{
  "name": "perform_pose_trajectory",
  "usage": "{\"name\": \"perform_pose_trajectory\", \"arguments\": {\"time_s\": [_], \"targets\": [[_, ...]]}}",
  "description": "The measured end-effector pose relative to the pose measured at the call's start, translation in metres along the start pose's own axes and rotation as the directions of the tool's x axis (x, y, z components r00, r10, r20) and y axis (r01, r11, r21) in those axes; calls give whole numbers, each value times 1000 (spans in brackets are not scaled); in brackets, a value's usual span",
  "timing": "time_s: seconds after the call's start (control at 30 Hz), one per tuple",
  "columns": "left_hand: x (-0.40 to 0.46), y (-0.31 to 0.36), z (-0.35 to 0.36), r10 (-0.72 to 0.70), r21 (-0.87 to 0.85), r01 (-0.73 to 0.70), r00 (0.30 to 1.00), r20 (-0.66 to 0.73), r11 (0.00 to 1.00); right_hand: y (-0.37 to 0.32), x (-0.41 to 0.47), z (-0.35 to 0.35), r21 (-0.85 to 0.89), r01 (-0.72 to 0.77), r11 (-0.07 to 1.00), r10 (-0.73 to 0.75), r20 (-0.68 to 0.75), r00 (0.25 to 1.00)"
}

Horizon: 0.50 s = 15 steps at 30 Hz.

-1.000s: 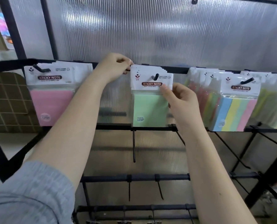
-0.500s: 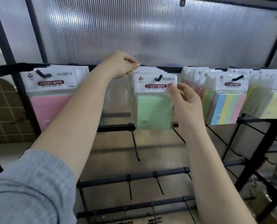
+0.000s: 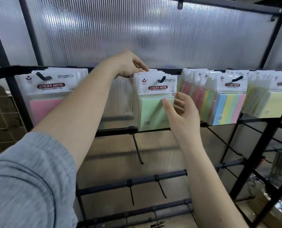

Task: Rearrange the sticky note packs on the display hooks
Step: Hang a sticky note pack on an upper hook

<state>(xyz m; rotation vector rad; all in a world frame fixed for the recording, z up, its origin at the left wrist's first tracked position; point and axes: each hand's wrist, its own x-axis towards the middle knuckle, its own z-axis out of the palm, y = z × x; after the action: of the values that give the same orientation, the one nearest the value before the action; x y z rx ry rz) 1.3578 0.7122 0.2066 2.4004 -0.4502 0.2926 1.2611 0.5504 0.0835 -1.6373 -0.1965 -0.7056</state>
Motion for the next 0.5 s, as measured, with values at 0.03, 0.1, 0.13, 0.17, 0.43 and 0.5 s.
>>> {"name": "perform_pose_trajectory", "arguments": {"time_s": [0.03, 0.1, 0.13, 0.17, 0.43, 0.5], "targets": [[0, 0, 0, 6, -7, -6, 1000, 8, 1000, -1, 0, 0, -4, 3, 1000, -3, -8, 1000], [-1, 0, -3, 19, -9, -19, 999, 46, 1000, -1, 0, 0, -9, 10, 1000, -11, -26, 1000], [-3, 1, -5, 29, -12, -28, 997, 76, 1000, -2, -1, 0, -8, 9, 1000, -10, -32, 999], [-4, 1, -7, 41, -17, -39, 994, 106, 999, -3, -1, 0, -5, 4, 1000, -4, -37, 999], [0, 7, -12, 37, 67, -40, 999, 40, 997, -9, -9, 6, -60, 34, 998, -37, -45, 998], [4, 7, -13, 17, 94, -14, 999, -27, 995, -9, -11, 9, -121, 45, 992, -45, -5, 999]]}}
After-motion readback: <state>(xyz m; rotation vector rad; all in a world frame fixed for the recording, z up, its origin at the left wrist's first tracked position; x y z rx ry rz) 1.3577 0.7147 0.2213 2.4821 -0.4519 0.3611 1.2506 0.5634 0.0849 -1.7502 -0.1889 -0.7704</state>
